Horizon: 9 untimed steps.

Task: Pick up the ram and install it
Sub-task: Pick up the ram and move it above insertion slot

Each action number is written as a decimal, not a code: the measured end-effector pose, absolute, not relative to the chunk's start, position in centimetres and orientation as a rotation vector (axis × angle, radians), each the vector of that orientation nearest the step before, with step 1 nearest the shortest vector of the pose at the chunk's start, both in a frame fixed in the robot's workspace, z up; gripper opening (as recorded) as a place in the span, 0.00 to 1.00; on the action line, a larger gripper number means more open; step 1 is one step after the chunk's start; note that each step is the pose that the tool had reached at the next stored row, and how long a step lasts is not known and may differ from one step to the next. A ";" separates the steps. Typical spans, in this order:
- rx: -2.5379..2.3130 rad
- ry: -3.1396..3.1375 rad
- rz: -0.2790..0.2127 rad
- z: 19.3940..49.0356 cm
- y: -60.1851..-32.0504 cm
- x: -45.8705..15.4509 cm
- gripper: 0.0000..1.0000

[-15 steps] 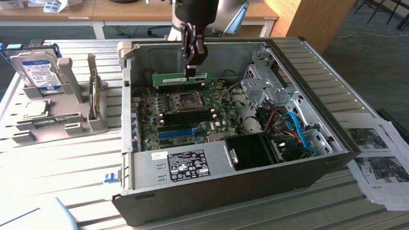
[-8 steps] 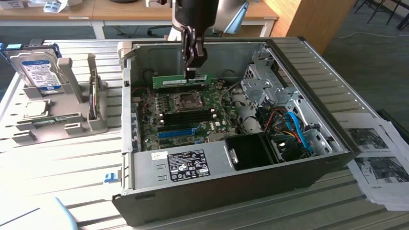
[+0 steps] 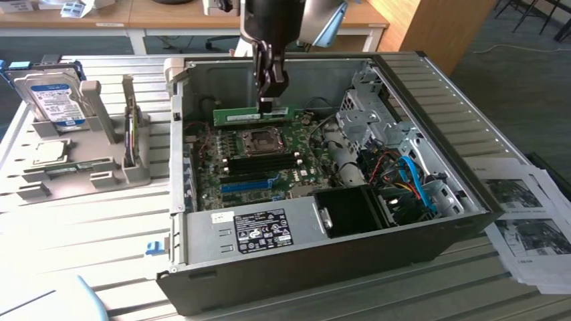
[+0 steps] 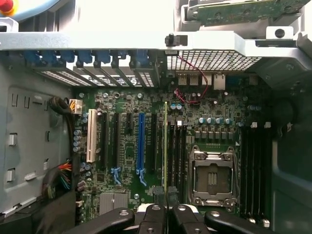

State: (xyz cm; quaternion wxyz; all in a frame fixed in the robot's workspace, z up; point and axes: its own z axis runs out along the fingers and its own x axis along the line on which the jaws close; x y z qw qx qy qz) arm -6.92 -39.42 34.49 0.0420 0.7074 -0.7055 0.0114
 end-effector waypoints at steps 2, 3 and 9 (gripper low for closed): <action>2.163 -2.160 0.035 34.3 -39.4 -6.9 0.11; 2.163 -2.161 0.035 34.3 -39.4 -6.9 0.11; 2.159 -2.165 0.035 33.8 -39.4 -6.9 0.11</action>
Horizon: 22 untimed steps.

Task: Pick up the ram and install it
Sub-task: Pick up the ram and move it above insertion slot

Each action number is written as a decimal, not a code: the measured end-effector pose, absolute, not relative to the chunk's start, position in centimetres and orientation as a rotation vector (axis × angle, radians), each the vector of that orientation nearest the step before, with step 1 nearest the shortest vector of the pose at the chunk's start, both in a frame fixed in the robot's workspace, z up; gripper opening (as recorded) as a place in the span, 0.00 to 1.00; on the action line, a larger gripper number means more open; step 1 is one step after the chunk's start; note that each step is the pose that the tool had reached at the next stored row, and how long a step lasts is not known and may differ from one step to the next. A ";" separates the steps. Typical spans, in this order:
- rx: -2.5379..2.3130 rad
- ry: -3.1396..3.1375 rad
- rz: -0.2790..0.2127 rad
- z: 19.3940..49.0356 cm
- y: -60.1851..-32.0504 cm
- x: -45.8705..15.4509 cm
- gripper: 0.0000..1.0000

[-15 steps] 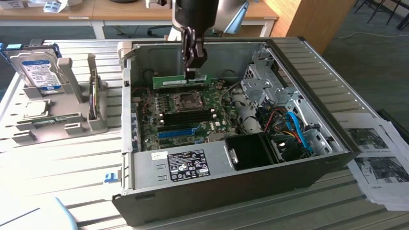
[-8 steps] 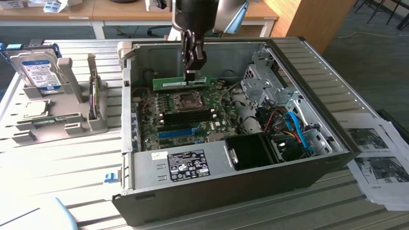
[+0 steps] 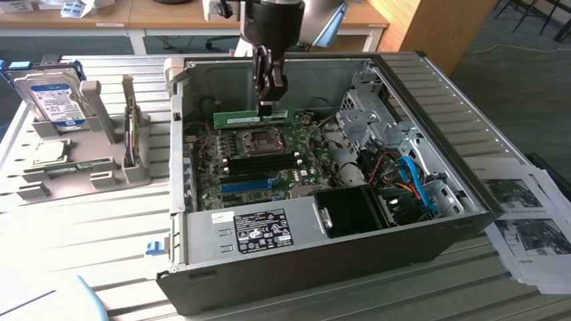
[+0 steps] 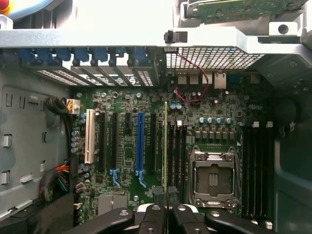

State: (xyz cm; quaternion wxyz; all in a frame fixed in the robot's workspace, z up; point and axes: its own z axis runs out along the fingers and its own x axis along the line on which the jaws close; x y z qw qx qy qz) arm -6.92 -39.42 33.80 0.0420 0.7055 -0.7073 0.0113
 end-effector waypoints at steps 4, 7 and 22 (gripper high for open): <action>2.156 -2.167 0.034 33.5 -39.4 -6.9 0.11; 2.153 -2.170 0.034 33.1 -39.4 -6.9 0.11; 2.138 -2.185 0.033 31.4 -39.4 -6.9 0.11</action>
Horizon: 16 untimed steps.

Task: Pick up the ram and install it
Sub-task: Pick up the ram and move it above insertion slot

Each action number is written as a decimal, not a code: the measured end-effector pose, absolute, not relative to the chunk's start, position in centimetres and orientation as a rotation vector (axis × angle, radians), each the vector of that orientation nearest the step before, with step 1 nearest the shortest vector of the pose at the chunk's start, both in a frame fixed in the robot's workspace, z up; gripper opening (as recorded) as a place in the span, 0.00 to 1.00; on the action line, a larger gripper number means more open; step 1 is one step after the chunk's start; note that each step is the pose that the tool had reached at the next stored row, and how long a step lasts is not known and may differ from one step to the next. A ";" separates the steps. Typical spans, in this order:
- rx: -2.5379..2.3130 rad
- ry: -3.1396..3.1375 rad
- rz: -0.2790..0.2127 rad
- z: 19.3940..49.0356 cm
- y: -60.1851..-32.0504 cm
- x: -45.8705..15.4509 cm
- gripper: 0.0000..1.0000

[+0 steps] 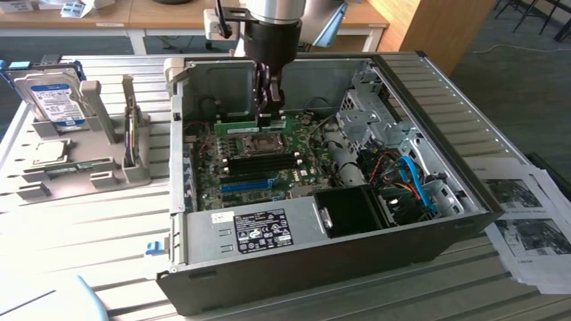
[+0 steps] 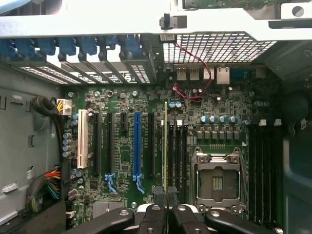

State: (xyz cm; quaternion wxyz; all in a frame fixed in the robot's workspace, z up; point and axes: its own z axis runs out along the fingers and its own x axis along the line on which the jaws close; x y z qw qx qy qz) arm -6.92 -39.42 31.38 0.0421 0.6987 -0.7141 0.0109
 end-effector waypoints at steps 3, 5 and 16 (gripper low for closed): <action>2.135 -2.188 0.033 31.0 -39.4 -6.9 0.11; 2.133 -2.190 0.033 30.8 -39.4 -6.9 0.11; 2.122 -2.201 0.032 29.4 -39.4 -6.9 0.11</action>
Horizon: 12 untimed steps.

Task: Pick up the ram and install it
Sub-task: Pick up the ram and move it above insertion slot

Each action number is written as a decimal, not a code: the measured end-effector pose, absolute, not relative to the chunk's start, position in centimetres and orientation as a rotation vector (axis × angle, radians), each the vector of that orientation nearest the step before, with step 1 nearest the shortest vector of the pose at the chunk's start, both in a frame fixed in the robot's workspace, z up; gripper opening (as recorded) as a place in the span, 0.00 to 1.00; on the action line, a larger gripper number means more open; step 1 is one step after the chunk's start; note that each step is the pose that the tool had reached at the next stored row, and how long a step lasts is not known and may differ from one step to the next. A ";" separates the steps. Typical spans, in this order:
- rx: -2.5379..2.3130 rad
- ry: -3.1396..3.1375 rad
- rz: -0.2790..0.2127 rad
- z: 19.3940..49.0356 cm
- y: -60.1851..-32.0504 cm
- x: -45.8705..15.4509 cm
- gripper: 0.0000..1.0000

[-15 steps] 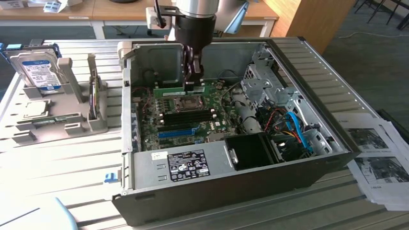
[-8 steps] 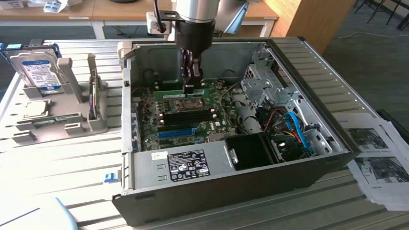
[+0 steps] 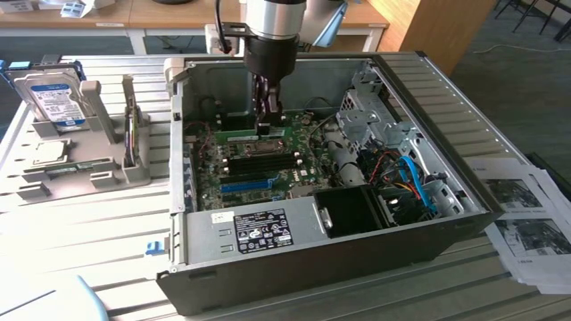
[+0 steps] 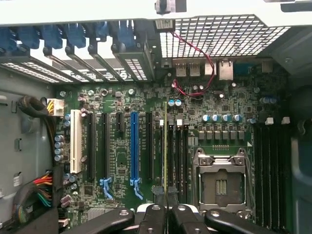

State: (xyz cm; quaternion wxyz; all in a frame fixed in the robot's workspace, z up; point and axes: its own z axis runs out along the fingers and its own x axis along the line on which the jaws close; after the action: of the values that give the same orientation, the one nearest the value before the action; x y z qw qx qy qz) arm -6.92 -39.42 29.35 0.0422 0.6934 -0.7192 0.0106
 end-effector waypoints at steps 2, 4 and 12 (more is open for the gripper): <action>2.120 -2.203 0.032 29.1 -39.4 -6.9 0.11; 2.118 -2.205 0.032 28.9 -39.4 -6.9 0.11; 2.111 -2.211 0.032 28.1 -39.4 -6.9 0.11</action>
State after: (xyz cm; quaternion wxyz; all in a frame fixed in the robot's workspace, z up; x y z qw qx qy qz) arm -6.92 -39.42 28.07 0.0422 0.6899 -0.7226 0.0104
